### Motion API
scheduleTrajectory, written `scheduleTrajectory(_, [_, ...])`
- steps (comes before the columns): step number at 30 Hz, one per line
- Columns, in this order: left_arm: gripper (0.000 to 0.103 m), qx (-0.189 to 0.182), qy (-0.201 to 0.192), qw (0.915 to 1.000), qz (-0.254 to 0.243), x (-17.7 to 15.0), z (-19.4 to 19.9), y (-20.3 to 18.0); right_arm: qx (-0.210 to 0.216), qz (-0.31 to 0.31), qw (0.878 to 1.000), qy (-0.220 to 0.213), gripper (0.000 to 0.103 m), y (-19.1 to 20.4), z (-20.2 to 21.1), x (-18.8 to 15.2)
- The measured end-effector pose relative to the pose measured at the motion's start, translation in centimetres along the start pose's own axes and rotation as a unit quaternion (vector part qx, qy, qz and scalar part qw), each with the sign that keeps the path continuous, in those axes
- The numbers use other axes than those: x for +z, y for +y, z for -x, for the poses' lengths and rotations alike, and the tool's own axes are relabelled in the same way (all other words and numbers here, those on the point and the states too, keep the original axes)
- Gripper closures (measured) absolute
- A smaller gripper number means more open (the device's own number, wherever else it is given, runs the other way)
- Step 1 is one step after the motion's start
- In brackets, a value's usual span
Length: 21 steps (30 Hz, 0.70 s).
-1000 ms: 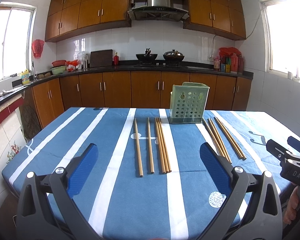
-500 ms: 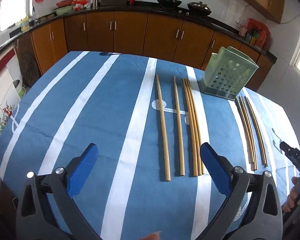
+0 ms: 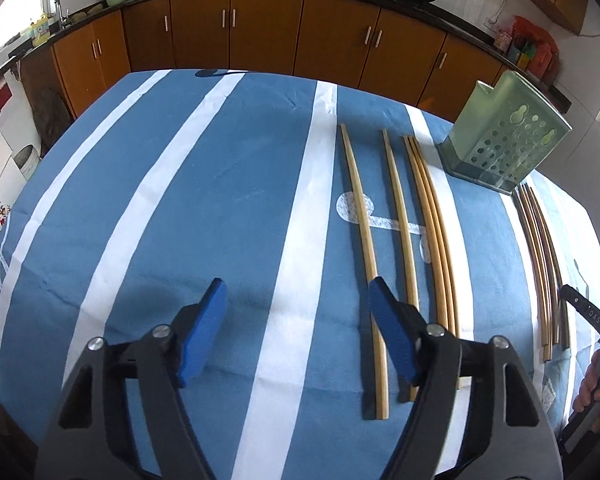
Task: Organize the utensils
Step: 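Lower the left tool onto a wooden chopstick and close while the right tool grasps another chopstick, then lift the held chopsticks off the cloth with both tools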
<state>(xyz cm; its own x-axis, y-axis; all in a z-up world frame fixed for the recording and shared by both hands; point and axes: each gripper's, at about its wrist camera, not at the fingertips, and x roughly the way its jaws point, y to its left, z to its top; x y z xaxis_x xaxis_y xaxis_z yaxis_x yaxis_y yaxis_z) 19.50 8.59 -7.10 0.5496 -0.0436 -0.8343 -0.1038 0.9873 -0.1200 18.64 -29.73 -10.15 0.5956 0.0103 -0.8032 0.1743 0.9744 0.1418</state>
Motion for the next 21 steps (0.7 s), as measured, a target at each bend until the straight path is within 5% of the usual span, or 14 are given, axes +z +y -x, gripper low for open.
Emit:
scheduleTrajectory(13, [0.069,-0.043,0.030,0.9970,-0.057,-0.2,-1.8,-3.8,-0.008,-0.008,1.000,-0.013,0.096,-1.1,-0.2,0.3])
scheduleTrajectory(17, [0.084,-0.017,0.030,0.9960,-0.083,-0.7,-2.3,-4.9,-0.007,-0.008,1.000,-0.013,0.095,-1.2,-0.1,0.2])
scheduleTrajectory(21, [0.095,-0.030,0.034,0.9973,-0.058,0.4,-3.3,-3.9,-0.011,0.008,1.000,-0.015,0.095,-0.8,-0.5,0.4])
